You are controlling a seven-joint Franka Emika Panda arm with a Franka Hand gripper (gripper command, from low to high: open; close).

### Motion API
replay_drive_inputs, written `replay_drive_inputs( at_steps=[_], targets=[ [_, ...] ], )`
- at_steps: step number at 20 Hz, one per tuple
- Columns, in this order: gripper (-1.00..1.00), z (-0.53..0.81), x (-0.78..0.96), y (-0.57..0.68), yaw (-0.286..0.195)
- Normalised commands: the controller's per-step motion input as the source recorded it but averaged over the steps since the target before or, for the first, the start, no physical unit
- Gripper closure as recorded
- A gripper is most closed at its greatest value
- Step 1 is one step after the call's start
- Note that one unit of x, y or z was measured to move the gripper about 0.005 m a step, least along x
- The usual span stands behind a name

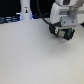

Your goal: Open the kcup holder, insert the kcup into the holder, and close the kcup holder

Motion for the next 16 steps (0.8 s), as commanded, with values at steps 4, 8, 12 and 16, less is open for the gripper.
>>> replay_drive_inputs(
  at_steps=[4, 8, 12, 16],
  targets=[
    [-1.00, -0.13, -0.96, 0.23, 0.103],
    [-1.00, -0.25, -0.88, 0.22, 0.127],
    [-1.00, -0.15, -0.75, 0.28, 0.138],
    [-1.00, 0.01, -0.53, 0.33, 0.138]
  ],
)
